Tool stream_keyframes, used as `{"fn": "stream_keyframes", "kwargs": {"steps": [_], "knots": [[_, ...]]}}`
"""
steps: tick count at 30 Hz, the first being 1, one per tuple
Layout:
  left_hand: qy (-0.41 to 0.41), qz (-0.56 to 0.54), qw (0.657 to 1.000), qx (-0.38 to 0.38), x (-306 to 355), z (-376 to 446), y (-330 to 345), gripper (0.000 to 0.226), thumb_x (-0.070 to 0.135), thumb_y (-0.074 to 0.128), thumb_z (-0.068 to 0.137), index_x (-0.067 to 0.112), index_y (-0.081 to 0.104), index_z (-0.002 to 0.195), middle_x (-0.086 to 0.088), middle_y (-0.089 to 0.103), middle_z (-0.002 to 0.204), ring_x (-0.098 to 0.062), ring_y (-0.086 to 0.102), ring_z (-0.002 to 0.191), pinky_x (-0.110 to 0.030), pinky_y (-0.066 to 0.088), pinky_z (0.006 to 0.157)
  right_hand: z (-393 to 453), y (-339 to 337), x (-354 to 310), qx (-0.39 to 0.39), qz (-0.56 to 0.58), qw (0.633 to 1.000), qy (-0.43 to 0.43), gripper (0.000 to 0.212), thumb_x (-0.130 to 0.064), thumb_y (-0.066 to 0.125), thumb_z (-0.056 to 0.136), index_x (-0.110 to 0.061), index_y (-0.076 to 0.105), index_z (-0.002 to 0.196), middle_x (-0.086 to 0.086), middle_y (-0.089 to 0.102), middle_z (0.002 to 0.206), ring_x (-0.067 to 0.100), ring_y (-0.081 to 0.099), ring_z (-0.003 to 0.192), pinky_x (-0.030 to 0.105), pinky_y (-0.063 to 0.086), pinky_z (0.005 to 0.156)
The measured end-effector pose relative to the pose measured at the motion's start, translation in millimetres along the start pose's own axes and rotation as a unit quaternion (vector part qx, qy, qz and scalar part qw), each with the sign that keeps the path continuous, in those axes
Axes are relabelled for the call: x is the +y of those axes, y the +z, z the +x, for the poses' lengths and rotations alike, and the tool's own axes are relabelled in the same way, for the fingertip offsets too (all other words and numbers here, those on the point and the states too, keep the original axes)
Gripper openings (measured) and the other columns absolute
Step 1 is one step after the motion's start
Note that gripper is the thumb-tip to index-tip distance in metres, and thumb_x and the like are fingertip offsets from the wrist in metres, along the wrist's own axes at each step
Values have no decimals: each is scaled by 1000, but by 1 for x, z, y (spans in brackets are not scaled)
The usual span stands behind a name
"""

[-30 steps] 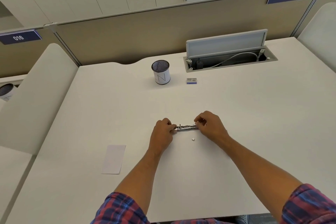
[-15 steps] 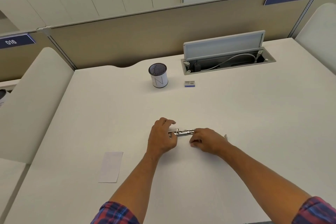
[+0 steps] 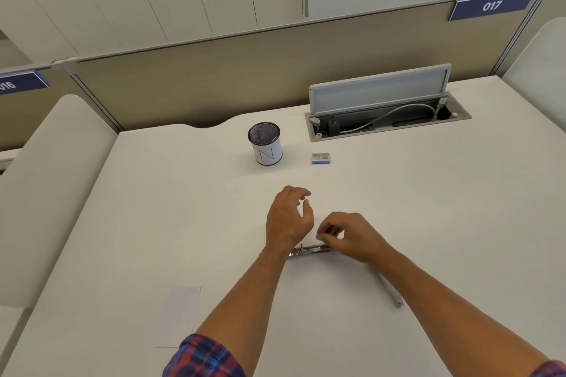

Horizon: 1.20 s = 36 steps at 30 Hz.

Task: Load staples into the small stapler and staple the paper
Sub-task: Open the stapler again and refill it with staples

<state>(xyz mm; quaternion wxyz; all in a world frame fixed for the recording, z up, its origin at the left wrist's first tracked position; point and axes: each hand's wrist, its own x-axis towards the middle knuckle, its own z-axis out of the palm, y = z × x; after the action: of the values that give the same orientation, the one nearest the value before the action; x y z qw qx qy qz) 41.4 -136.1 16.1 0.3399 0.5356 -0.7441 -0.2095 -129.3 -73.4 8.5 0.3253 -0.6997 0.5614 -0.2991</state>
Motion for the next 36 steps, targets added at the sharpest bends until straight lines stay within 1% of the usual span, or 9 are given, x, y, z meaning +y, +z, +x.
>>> {"fn": "stream_keyframes", "kwargs": {"steps": [5,9,11,17,22,26,29,31,36], "knots": [[-9,-2,1000,-15,8,49,14,22,16,60,89,22,68,109,8,64,107,-14,62,92,-35,55,78,37,-19,10,108,105,985,89,11,-12,81,84,-22,79,88,-13,78,81,5,74,76,17,56,75],[9,7,1000,3,5,81,25,24,16,61,91,17,69,113,2,66,114,-19,63,99,-38,56,83,73,-29,13,143,116,978,93,11,-11,79,87,-19,80,95,-11,79,85,6,75,82,16,57,81],[17,10,999,31,4,93,28,24,15,61,91,15,70,113,0,69,115,-20,63,102,-38,55,86,94,-32,10,164,121,975,90,13,-9,78,87,-17,81,96,-9,79,88,8,75,85,16,57,83],[23,51,981,184,-12,131,21,26,12,64,88,9,71,113,-6,71,116,-26,60,111,-38,51,96,161,-35,-9,195,87,975,58,15,-12,78,89,-11,81,104,0,80,96,9,74,87,19,58,85],[-69,82,962,251,-30,147,19,39,18,67,90,11,67,128,-7,65,134,-26,53,133,-39,40,109,211,-27,-28,208,82,974,42,14,-13,79,87,-10,81,101,1,79,95,6,72,83,9,52,80],[-103,61,956,267,-44,147,22,33,18,60,97,8,68,128,-10,66,134,-28,55,133,-42,38,112,241,-15,-38,198,34,979,36,15,-14,76,91,-11,81,104,5,80,102,4,66,85,1,43,79],[-102,36,954,280,-49,147,25,30,17,58,98,4,71,122,-14,71,125,-32,61,124,-46,43,108,256,-6,-41,167,14,985,33,17,-13,72,94,-11,81,108,7,79,108,13,69,96,21,52,94],[-96,24,954,284,-51,147,25,32,18,56,97,1,72,119,-16,72,120,-34,64,120,-47,47,106,263,-2,-42,145,1,989,37,19,-14,70,96,-12,79,112,8,77,114,21,70,105,32,52,103],[-94,10,950,297,-51,147,29,27,13,63,97,1,69,121,-16,71,121,-34,65,118,-48,51,104,265,1,-41,153,2,987,50,28,-18,67,99,-11,73,126,9,73,125,24,68,115,38,49,110]]}}
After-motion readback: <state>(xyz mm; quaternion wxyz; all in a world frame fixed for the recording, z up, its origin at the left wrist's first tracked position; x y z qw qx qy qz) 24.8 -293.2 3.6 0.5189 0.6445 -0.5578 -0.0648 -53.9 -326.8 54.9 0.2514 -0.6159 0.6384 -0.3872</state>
